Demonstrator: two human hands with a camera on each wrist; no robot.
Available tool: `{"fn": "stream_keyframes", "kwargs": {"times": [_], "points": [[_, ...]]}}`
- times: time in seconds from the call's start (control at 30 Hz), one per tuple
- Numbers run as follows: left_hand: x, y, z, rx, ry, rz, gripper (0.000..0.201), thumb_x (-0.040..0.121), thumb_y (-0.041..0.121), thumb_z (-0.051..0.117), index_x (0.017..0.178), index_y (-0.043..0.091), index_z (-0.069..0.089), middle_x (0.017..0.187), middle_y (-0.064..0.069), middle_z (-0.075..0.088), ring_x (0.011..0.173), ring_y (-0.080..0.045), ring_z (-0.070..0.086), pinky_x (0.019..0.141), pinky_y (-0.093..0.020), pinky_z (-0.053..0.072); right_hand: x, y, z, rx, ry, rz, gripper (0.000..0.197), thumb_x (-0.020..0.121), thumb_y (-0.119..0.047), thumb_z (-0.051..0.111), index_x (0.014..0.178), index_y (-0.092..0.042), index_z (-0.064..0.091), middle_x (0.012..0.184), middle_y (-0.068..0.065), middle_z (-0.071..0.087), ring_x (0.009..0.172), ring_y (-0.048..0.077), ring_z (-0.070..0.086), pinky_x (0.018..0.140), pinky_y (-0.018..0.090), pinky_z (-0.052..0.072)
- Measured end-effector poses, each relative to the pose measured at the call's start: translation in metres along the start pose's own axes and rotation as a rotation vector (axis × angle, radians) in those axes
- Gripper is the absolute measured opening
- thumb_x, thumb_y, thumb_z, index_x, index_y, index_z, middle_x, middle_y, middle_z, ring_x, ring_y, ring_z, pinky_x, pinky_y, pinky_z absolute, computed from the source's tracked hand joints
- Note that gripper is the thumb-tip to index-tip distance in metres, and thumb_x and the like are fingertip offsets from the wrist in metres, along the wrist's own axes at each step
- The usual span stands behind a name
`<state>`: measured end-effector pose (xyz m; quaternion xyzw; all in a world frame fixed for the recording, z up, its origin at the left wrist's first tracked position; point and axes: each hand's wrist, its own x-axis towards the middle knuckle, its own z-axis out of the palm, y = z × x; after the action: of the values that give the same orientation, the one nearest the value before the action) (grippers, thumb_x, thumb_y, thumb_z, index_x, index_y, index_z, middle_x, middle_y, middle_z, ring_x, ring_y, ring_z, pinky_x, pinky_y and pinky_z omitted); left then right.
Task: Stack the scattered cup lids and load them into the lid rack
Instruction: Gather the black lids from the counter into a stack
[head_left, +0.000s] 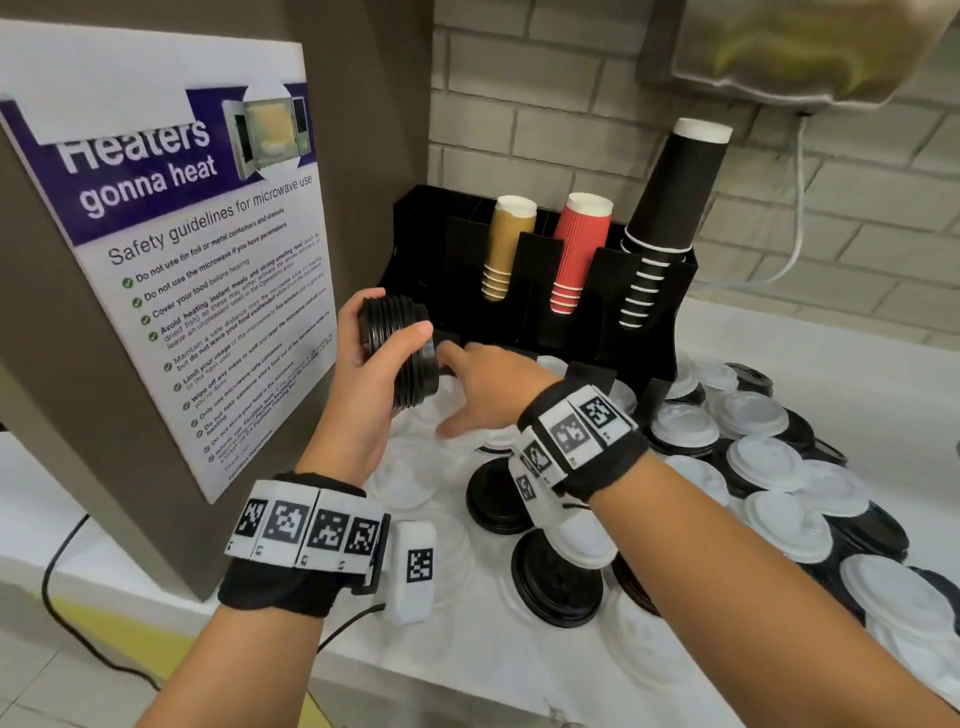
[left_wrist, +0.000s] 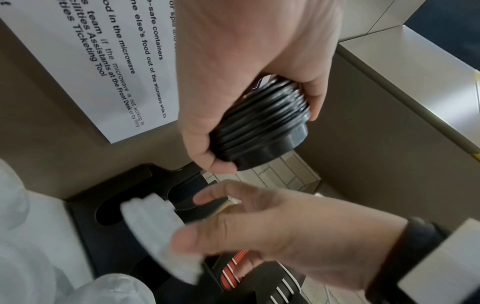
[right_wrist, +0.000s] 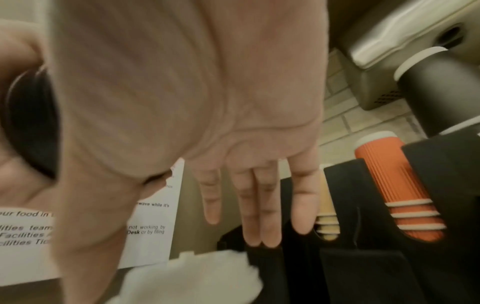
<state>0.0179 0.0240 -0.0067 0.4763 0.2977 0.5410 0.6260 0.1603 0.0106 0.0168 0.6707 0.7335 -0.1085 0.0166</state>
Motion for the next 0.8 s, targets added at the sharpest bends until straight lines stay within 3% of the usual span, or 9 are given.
{"fn": "stream_keyframes", "kwargs": {"times": [0.07,0.23,0.3,0.43,0.53,0.67,0.8], "points": [[0.001,0.001,0.001,0.002,-0.002,0.004,0.051,0.073,0.033,0.068,0.120,0.038,0.049,0.106,0.008,0.060,0.085,-0.006,0.065,0.061,-0.024,0.053,-0.002,-0.003,-0.005,-0.055,-0.003,-0.011,0.070,0.076,-0.047,0.074,0.131,-0.017,0.042,0.118,0.006,0.050,0.107,0.025,0.053,0.086,0.041,0.049],[0.002,-0.001,0.001,-0.013,0.010,-0.004,0.046,0.082,0.026,0.069,0.122,0.035,0.049,0.101,0.011,0.059,0.081,-0.005,0.063,0.061,-0.027,0.052,-0.036,-0.003,0.003,-0.211,-0.431,-0.122,0.069,0.070,-0.048,0.080,0.125,-0.020,0.050,0.119,0.002,0.053,0.107,0.021,0.052,0.084,0.033,0.049],[0.002,-0.002,0.003,-0.012,-0.004,-0.018,0.051,0.077,0.030,0.070,0.123,0.036,0.049,0.105,0.009,0.058,0.086,-0.008,0.062,0.062,-0.027,0.052,-0.054,-0.003,0.015,-0.319,-0.491,-0.170,0.079,0.063,-0.050,0.084,0.126,-0.022,0.046,0.120,0.002,0.049,0.109,0.022,0.047,0.082,0.034,0.044],[0.001,-0.007,0.011,-0.028,-0.046,-0.033,0.052,0.085,0.023,0.069,0.130,0.032,0.045,0.115,0.002,0.055,0.095,-0.014,0.061,0.063,-0.025,0.053,-0.084,0.008,0.046,-0.688,-0.437,-0.270,0.105,0.057,-0.049,0.086,0.141,-0.021,0.028,0.134,0.007,0.040,0.122,0.028,0.036,0.101,0.043,0.029],[0.000,-0.008,0.017,-0.027,-0.069,-0.047,0.054,0.080,0.028,0.070,0.127,0.036,0.046,0.117,0.000,0.054,0.096,-0.015,0.060,0.063,-0.026,0.053,-0.099,0.020,0.067,-0.776,-0.361,-0.305,0.104,0.061,-0.040,0.084,0.142,-0.019,0.022,0.134,0.010,0.040,0.122,0.029,0.036,0.102,0.043,0.027],[-0.002,-0.010,0.023,-0.025,-0.095,-0.054,0.058,0.072,0.032,0.069,0.125,0.039,0.047,0.121,-0.002,0.052,0.097,-0.015,0.060,0.064,-0.027,0.053,-0.110,0.031,0.083,-0.731,-0.250,-0.328,0.089,0.069,-0.034,0.078,0.136,-0.019,0.022,0.126,0.010,0.045,0.113,0.028,0.041,0.092,0.039,0.031],[-0.002,-0.011,0.024,-0.018,-0.101,-0.053,0.056,0.072,0.033,0.069,0.123,0.040,0.048,0.118,0.000,0.053,0.095,-0.015,0.060,0.063,-0.027,0.054,-0.108,0.040,0.072,-0.371,-0.216,-0.294,0.094,0.058,-0.043,0.081,0.133,-0.022,0.029,0.121,0.001,0.048,0.109,0.022,0.040,0.089,0.037,0.026]]}}
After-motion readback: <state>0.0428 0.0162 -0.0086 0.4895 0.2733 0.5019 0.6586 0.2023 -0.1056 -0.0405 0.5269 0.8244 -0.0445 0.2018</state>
